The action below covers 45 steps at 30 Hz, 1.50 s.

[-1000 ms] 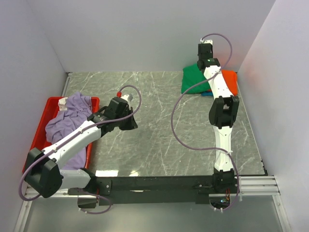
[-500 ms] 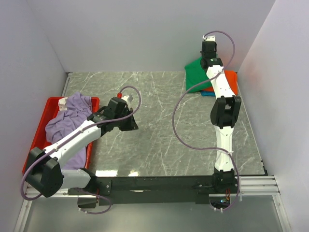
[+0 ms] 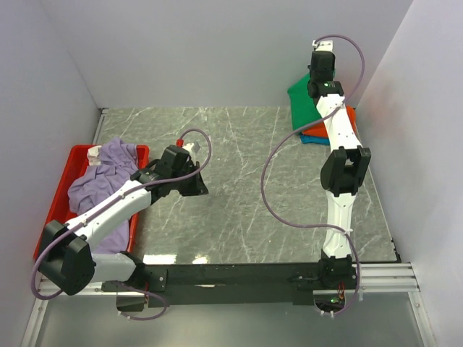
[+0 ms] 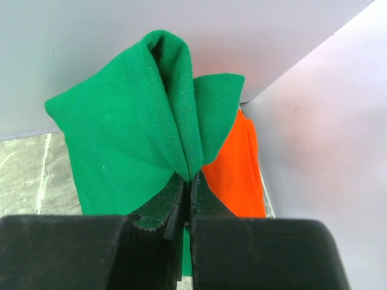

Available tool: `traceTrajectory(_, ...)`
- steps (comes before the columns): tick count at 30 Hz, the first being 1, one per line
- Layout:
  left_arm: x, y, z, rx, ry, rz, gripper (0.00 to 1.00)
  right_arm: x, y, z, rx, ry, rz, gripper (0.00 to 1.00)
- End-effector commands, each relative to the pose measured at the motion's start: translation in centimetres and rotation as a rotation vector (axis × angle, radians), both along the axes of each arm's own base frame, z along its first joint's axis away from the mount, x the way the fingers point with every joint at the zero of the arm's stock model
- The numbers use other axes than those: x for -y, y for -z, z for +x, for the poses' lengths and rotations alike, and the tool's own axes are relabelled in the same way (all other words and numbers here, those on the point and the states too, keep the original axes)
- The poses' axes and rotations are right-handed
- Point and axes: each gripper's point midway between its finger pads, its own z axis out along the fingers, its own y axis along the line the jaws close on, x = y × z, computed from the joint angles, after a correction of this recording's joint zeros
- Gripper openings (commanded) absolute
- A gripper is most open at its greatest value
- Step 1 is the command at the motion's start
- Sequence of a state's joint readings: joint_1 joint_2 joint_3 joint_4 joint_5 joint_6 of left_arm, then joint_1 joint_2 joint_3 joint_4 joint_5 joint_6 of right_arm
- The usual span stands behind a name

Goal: Fold and stack the t-shirts
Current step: Neatly place the folded tshirt to the corner

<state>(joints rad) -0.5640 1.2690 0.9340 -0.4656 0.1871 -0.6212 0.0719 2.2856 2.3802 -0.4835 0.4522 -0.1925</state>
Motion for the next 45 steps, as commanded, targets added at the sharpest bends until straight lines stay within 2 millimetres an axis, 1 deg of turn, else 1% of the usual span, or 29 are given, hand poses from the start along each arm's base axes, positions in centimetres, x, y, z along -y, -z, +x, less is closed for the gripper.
traceTrajectory(1,0.3,-0.9,0.3,0.042,0.015,-0.035,0.01,1.2,-7.1,-1.2,0.159,0.029,-0.012,0.00)
traceTrajectory(4,0.4,-0.8,0.2,0.037,0.018,-0.041,0.01,1.4,-7.4,-1.5,0.164,0.032,-0.007,0.00)
traceTrajectory(9,0.5,-0.7,0.2,0.033,0.021,-0.044,0.01,1.9,-6.9,-1.7,0.156,0.047,-0.010,0.00)
traceTrajectory(11,0.5,-0.7,0.1,0.033,0.018,-0.046,0.01,2.7,-7.1,-1.8,0.163,0.068,-0.016,0.00)
traceTrajectory(12,0.5,-0.7,0.1,0.034,0.020,-0.048,0.01,2.8,-6.6,-1.8,0.155,0.070,-0.018,0.00)
traceTrajectory(13,0.5,-0.6,0.0,0.030,0.021,-0.047,0.01,3.1,-6.8,-1.8,0.165,0.080,-0.022,0.00)
traceTrajectory(15,0.6,-0.6,0.0,0.027,0.025,-0.052,0.01,3.9,-6.4,-1.7,0.169,0.096,-0.028,0.00)
traceTrajectory(17,0.7,-0.6,0.0,0.025,0.027,-0.057,0.01,4.6,-5.7,-1.5,0.160,0.113,-0.033,0.00)
traceTrajectory(18,0.7,-0.5,0.0,0.025,0.027,-0.057,0.01,4.8,-5.1,-1.4,0.151,0.117,-0.034,0.00)
traceTrajectory(22,0.8,-0.2,-0.1,0.014,0.031,-0.061,0.01,5.4,-4.1,-0.7,0.151,0.131,-0.040,0.00)
traceTrajectory(23,0.8,-0.2,-0.1,0.015,0.030,-0.063,0.01,7.0,-3.8,-0.8,0.150,0.159,-0.041,0.00)
traceTrajectory(24,0.9,-0.1,-0.1,0.010,0.033,-0.061,0.01,7.6,-3.5,-0.7,0.148,0.170,-0.043,0.00)
traceTrajectory(29,1.1,0.1,-0.1,0.002,0.040,-0.065,0.01,9.0,-2.0,0.0,0.143,0.187,-0.043,0.00)
traceTrajectory(32,1.2,0.2,0.0,-0.001,0.041,-0.062,0.01,9.9,0.1,0.7,0.121,0.198,-0.042,0.00)
traceTrajectory(34,1.2,0.3,0.0,-0.002,0.041,-0.061,0.01,10.8,0.8,0.9,0.123,0.212,-0.038,0.00)
traceTrajectory(35,1.2,0.3,0.0,-0.005,0.042,-0.061,0.01,11.2,1.8,1.2,0.116,0.218,-0.033,0.01)
traceTrajectory(36,1.2,0.4,0.0,-0.008,0.042,-0.059,0.01,11.5,2.0,1.4,0.125,0.215,-0.023,0.19)
traceTrajectory(37,1.2,0.4,0.0,-0.008,0.044,-0.059,0.01,11.6,2.4,1.6,0.129,0.217,-0.002,0.31)
traceTrajectory(38,1.2,0.4,0.0,-0.008,0.043,-0.060,0.01,11.8,3.2,1.9,0.124,0.218,0.008,0.44)
traceTrajectory(39,1.3,0.5,0.0,-0.008,0.043,-0.060,0.01,11.9,3.2,2.0,0.127,0.222,0.011,0.78)
traceTrajectory(42,1.3,0.3,0.0,-0.007,0.047,-0.061,0.01,11.1,3.6,2.3,0.126,0.206,0.049,0.81)
traceTrajectory(43,1.3,0.1,0.1,-0.001,0.048,-0.062,0.01,10.8,3.3,2.3,0.136,0.205,0.065,0.82)
traceTrajectory(44,1.3,0.0,0.1,0.002,0.047,-0.063,0.01,10.5,2.6,2.2,0.147,0.199,0.071,0.82)
traceTrajectory(45,1.2,-0.2,0.1,0.008,0.043,-0.062,0.01,9.8,2.6,2.2,0.145,0.187,0.077,0.83)
